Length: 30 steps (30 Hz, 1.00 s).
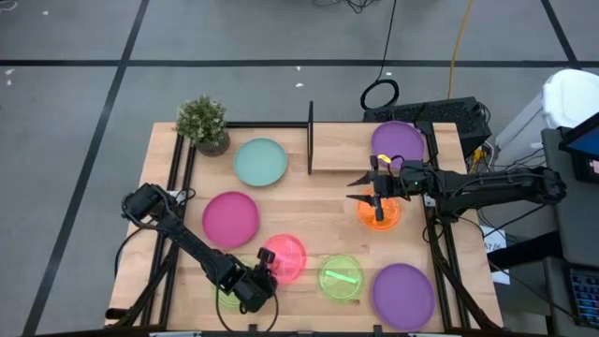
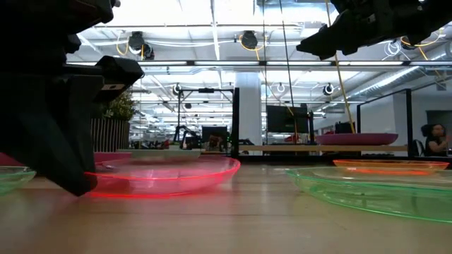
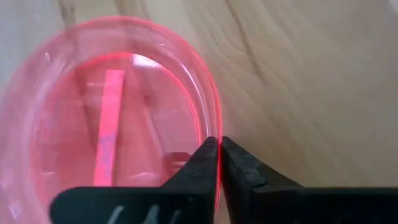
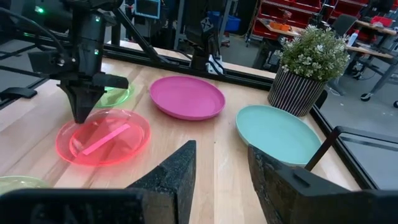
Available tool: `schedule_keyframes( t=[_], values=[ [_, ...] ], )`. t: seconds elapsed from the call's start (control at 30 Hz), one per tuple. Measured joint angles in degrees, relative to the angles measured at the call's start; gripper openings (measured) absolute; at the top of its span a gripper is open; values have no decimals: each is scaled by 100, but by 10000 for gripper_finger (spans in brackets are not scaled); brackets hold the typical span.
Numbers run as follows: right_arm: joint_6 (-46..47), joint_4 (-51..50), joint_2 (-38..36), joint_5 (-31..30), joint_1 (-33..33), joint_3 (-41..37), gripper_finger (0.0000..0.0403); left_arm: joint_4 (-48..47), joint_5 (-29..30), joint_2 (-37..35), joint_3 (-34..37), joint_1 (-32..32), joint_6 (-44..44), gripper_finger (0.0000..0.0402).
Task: Place and stack plates onto a shelf
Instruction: Put the small pink plate on the shelf
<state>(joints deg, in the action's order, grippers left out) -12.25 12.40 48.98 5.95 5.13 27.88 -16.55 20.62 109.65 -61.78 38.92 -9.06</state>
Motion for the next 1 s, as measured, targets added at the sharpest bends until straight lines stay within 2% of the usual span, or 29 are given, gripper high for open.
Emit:
schedule_keyframes(
  t=[0.37, 0.53, 0.7, 0.9, 1.0],
  values=[
    [45, -4, -35, 3, 0, -2, 130, -14, 623, -21, 7, -29, 540, 3],
    [102, -3, -217, -12, 0, -2, 130, -7, 921, -317, 9, -244, 1297, 3],
    [226, 0, -481, -16, 0, -2, 130, 29, 951, -836, 7, -710, 2085, 2],
    [318, -31, -785, -16, -65, -2, 130, 161, 947, -1302, 7, -1386, 3563, 2],
    [315, -79, -947, -16, -128, -2, 130, 652, 939, -1344, 7, -1787, 4285, 2]
  ],
)
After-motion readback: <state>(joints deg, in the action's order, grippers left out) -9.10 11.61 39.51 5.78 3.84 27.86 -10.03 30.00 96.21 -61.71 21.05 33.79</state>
